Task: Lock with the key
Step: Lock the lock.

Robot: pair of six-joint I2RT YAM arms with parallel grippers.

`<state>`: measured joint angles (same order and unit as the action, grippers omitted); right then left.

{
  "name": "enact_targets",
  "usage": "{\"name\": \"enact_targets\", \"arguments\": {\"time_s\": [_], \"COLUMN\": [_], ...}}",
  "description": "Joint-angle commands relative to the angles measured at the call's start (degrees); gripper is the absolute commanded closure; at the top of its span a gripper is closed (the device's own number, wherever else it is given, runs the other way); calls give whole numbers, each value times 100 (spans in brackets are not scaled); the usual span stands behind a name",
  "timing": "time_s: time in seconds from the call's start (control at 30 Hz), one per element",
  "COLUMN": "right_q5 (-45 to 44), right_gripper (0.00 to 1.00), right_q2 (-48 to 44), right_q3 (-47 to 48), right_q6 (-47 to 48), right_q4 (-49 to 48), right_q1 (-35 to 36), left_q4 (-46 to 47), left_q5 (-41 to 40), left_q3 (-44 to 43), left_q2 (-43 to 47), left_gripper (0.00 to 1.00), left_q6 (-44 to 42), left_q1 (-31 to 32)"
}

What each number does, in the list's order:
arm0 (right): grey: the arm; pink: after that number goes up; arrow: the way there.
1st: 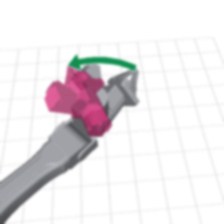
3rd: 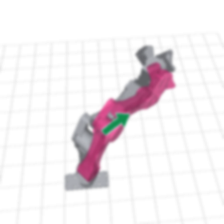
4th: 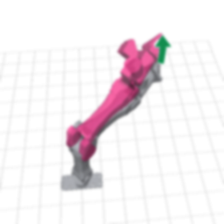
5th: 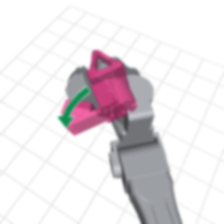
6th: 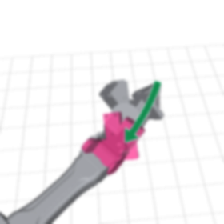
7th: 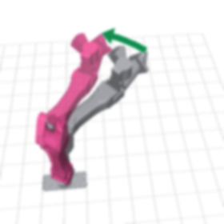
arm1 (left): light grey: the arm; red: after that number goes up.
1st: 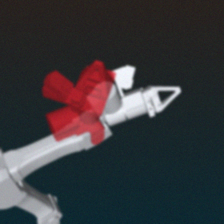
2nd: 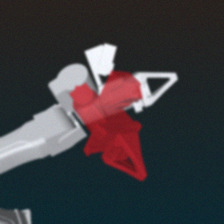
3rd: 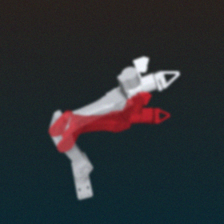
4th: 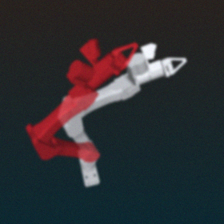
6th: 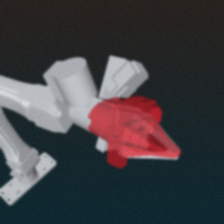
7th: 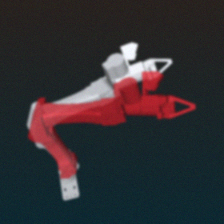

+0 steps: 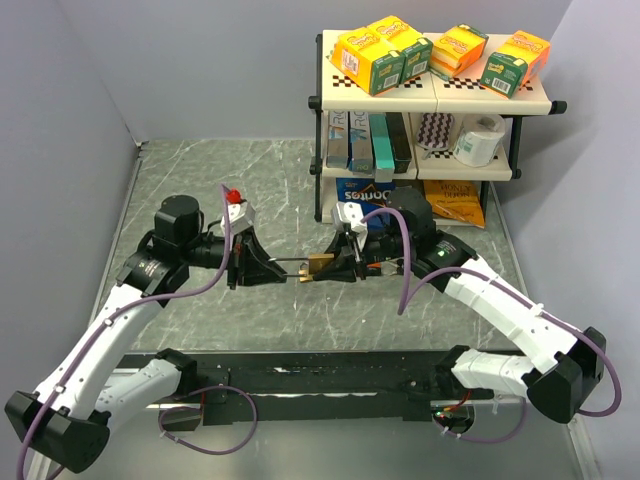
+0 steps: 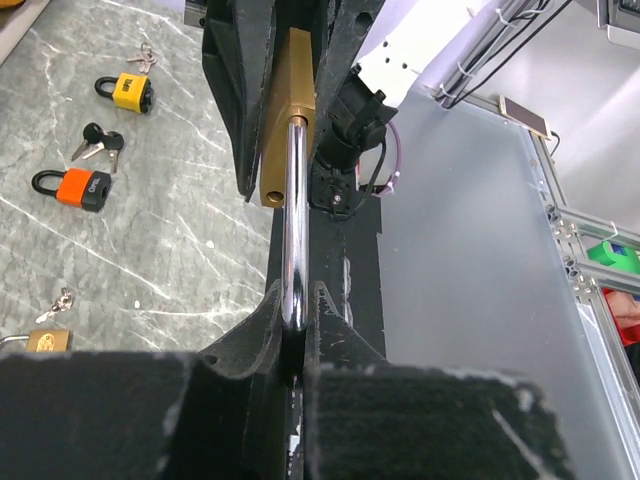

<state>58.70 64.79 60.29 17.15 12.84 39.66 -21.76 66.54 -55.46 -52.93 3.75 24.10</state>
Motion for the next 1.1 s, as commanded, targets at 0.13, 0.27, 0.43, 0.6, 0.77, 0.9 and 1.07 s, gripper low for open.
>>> {"name": "enact_targets", "arguments": {"time_s": [0.13,0.27,0.43,0.6,0.77,0.9,1.07], "right_q5": [818,977,977,924,889,854,854], "right_gripper": [100,100,100,100,100,100,100], "right_q2": [42,68,103,182,279,376,464], "right_q3": [167,193,193,264,281,255,255], "right_q6": [-545,-765,-985,-1082,-1318,-1503,-1653], "right_q4": [-475,-555,-738,-862,-1177,-1503,-1723], "right_q1": [129,217,297,385,490,604,683], "left_q4": [1095,1121,1235,1472,1868,2349,2851], "left_q5": [-369,-519,-642,-695,-774,-836,-897], "left_q3": [220,211,229,308,387,510,607], "left_q2": [292,239,160,81,19,-103,-270], "left_gripper": [99,99,99,99,99,99,99], "left_q6": [126,-5,-32,135,425,741,987], "left_q1": [252,420,692,860,1009,1211,1527]}}
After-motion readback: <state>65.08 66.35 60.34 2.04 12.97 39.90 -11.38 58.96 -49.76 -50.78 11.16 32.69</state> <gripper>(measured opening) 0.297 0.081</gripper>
